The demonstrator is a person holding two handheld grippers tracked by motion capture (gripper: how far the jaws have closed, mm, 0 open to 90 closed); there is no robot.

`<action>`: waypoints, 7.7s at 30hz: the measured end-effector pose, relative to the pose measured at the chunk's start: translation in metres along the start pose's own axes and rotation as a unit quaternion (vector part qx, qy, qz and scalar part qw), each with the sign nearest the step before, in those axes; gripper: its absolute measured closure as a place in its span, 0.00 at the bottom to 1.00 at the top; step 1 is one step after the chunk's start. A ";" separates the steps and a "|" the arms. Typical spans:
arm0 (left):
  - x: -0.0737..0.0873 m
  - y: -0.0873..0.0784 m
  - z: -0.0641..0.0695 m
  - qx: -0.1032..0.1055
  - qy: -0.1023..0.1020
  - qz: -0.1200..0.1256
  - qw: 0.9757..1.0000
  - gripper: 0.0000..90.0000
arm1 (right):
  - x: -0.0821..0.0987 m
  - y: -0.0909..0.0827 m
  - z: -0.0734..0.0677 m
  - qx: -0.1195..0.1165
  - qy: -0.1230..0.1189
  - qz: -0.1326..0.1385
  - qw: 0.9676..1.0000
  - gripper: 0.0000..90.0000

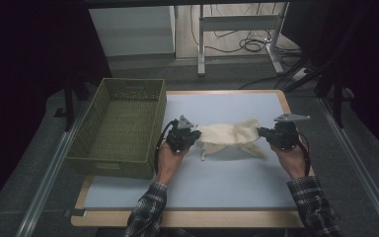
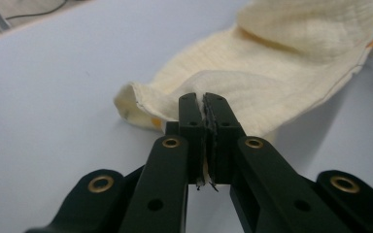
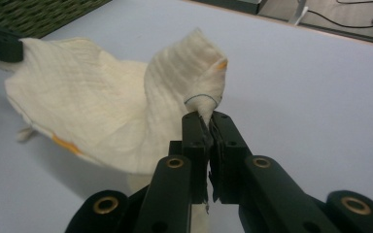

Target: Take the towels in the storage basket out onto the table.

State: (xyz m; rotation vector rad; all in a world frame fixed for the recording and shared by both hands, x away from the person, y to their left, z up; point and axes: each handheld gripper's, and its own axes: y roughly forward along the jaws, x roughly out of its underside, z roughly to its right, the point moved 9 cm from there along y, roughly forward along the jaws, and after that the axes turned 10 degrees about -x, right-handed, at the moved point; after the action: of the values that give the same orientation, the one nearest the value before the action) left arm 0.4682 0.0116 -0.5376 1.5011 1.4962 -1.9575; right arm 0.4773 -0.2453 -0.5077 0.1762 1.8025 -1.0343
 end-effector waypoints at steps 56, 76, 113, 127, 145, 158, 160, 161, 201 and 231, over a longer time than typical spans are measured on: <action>0.045 0.031 0.067 0.031 0.056 -0.066 0.996 0.88 | 0.087 0.004 -0.006 -0.018 0.011 -0.098 0.995 0.94; 0.068 -0.037 0.051 0.047 0.021 -0.048 0.998 0.98 | 0.109 -0.059 -0.014 -0.045 0.051 -0.074 0.995 0.95; 0.006 0.070 0.035 0.019 0.022 -0.101 0.994 0.52 | 0.085 -0.023 0.026 -0.034 0.001 -0.051 0.998 0.64; 0.012 0.073 0.036 0.035 0.009 -0.099 0.994 0.99 | 0.082 -0.012 0.018 -0.035 -0.013 -0.073 0.997 0.97; -0.025 0.046 -0.029 -0.088 -0.023 -0.004 0.996 0.99 | -0.007 0.010 0.038 -0.008 -0.017 -0.037 0.999 0.93; -0.003 0.049 -0.031 -0.096 -0.059 -0.029 0.993 0.58 | -0.002 0.015 0.047 0.007 -0.003 -0.043 0.999 0.74; 0.000 0.045 -0.024 -0.081 -0.064 -0.032 0.994 0.51 | 0.007 0.012 0.044 0.002 0.004 -0.044 0.999 0.74; 0.003 0.042 -0.017 -0.072 -0.063 -0.033 0.995 0.48 | 0.010 0.010 0.043 0.000 0.003 -0.045 0.999 0.74; 0.101 -0.061 0.067 0.066 -0.002 -0.068 0.996 0.98 | 0.138 -0.069 -0.044 -0.039 0.016 -0.086 0.995 0.97; 0.122 -0.075 0.085 0.051 0.020 -0.064 0.996 0.74 | 0.143 -0.060 -0.066 -0.022 -0.038 -0.085 0.995 0.99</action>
State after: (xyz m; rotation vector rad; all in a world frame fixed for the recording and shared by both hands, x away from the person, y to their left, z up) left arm 0.3148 0.0185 -0.6013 1.5270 1.5671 -2.1189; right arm 0.3302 -0.2815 -0.5824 -0.0443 1.7918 -1.1033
